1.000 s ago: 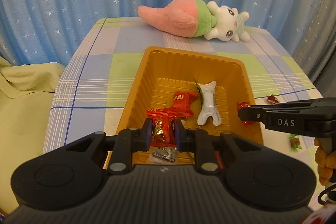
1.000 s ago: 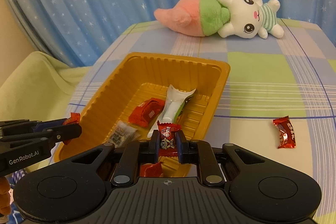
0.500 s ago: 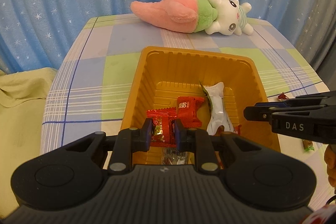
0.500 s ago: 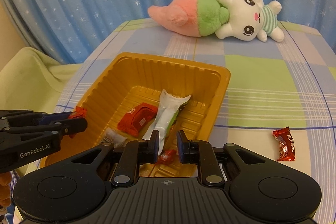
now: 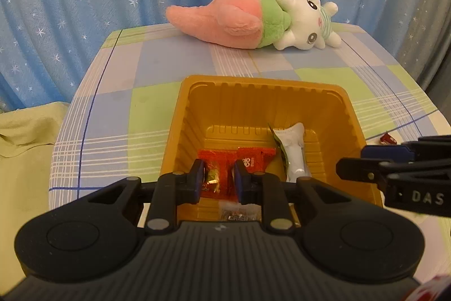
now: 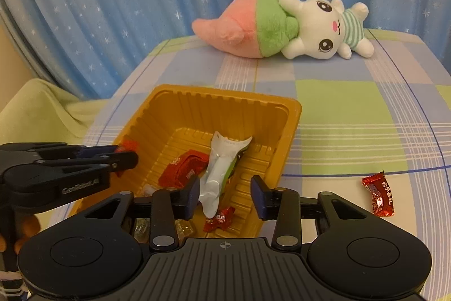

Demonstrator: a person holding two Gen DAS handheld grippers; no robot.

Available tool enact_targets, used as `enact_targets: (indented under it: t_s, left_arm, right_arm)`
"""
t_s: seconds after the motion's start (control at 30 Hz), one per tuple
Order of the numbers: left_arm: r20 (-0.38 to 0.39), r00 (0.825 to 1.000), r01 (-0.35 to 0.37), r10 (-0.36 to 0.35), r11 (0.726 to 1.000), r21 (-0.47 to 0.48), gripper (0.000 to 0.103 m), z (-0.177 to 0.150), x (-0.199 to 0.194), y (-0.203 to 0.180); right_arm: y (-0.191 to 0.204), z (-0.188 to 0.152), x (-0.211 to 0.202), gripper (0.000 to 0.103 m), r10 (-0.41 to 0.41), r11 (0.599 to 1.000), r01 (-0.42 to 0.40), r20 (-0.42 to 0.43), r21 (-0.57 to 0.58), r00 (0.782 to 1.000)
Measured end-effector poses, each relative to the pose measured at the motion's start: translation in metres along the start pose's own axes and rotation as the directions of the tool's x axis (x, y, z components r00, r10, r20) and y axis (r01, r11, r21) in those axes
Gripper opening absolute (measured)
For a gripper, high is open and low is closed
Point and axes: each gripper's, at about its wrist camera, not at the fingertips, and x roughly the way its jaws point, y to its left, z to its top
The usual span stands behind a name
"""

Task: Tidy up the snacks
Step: 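Open both tools to drop the red candies into the tray, then move both open tools back toward the green candy and red candy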

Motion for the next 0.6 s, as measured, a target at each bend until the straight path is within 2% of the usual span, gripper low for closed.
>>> enact_targets:
  t_s: [0.03, 0.1, 0.23, 0.6]
  left_arm:
    - [0.0, 1.0, 0.003, -0.003, 1.0, -0.006, 0.022, 0.0, 0.0, 0.0]
    - [0.004, 1.0, 0.003, -0.003, 1.0, -0.013, 0.032, 0.001, -0.002, 0.001]
    - [0.006, 1.0, 0.003, -0.003, 1.0, -0.013, 0.033, -0.002, -0.01, -0.001]
    - [0.029, 0.999, -0.03, 0.031, 0.998, -0.046, 0.056, -0.024, -0.06, -0.013]
  right_arm:
    - [0.0, 0.0, -0.002, 0.044, 0.003, 1.0, -0.003, 0.005, 0.004, 1.0]
    - [-0.001, 0.0, -0.006, 0.049, 0.01, 1.0, -0.011, 0.014, 0.012, 1.0]
    - [0.001, 0.0, -0.015, 0.054, 0.032, 0.999, -0.032, 0.03, 0.019, 0.999]
    - [0.008, -0.016, -0.049, 0.067, 0.093, 0.996, -0.094, 0.05, 0.007, 0.994]
